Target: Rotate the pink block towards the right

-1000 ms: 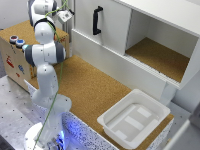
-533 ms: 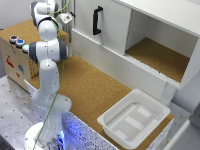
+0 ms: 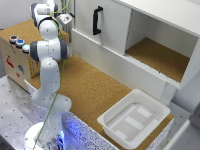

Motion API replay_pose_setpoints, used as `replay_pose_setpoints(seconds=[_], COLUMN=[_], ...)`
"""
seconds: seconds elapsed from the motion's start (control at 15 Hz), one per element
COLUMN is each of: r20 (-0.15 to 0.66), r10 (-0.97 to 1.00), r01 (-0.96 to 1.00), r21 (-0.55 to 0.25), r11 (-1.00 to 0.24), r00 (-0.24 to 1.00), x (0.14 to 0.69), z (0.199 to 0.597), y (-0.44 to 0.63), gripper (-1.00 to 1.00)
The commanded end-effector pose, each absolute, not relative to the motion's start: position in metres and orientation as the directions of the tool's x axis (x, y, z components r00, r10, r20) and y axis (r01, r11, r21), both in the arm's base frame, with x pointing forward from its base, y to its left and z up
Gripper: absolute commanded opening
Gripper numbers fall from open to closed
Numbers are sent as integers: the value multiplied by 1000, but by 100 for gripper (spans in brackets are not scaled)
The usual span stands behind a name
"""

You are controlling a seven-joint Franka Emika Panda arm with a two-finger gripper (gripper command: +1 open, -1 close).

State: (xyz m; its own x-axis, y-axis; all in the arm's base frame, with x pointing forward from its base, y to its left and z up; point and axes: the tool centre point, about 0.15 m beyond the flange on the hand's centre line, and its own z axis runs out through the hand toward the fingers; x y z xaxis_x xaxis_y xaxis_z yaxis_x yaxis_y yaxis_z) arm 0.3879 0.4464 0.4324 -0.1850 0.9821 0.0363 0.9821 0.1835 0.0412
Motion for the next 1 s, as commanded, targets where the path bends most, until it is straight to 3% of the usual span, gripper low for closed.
replay_pose_setpoints(seconds=[0.0, 0.33, 0.6, 0.8, 0.93], r20=[-52, -102, -89, -77, -37], r10=[995, 979, 849, 744, 634], r01=[994, 983, 854, 747, 635], r21=[62, 68, 62, 52, -4], r11=[94, -170, -517, -662, -773], r00=[-90, 176, 521, 664, 772], x=[384, 369, 363, 356, 352], z=[457, 485, 497, 493, 485], y=[458, 445, 444, 457, 462], gripper=[-100, -100, -100, -100, -100])
